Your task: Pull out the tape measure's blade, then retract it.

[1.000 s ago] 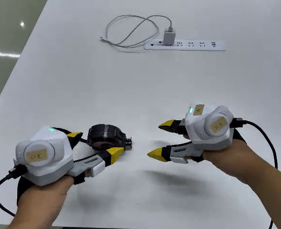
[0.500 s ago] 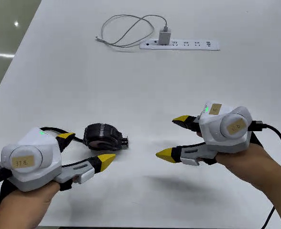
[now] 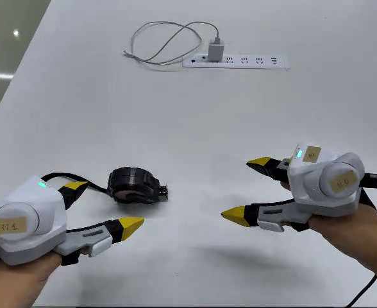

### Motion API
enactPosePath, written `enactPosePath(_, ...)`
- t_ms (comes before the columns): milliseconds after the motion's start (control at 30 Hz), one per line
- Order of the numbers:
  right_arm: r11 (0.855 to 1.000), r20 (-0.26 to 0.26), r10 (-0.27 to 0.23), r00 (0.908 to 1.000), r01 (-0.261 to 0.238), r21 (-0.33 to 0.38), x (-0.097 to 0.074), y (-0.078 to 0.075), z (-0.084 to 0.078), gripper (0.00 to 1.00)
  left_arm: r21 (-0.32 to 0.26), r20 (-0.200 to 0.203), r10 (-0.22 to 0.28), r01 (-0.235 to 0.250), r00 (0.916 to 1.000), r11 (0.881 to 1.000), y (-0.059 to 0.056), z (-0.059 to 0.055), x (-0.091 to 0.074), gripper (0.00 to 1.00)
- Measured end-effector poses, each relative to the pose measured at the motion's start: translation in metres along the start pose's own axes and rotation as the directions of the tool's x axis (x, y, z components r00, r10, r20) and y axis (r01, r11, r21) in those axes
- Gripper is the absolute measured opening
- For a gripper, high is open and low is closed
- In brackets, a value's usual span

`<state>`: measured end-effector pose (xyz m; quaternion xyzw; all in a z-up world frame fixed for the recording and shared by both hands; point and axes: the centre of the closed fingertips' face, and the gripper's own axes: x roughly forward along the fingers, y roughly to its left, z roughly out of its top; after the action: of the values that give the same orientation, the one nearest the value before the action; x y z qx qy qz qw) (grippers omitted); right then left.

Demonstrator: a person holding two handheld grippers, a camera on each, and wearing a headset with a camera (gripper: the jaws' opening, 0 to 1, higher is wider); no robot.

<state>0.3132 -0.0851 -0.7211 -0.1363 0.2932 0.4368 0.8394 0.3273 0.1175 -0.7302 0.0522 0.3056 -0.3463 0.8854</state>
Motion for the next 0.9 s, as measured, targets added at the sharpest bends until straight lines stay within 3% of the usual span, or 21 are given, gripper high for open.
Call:
enactPosePath(467, 0.999, -0.014, -0.035, 0.9993, 0.035, 0.036, -0.030, -0.010, -0.017, 0.67, 0.020, -0.007, 0.006, -0.006, 1.0000, 1.000, 0.007, -0.008, -0.013, 0.79)
enactPosePath(900, 0.997, -0.028, -0.049, 0.9984, 0.050, 0.054, -0.050, -0.008, -0.033, 0.74, 0.038, -0.023, -0.052, 0.053, 0.9984, 0.998, 0.000, -0.014, -0.022, 0.84)
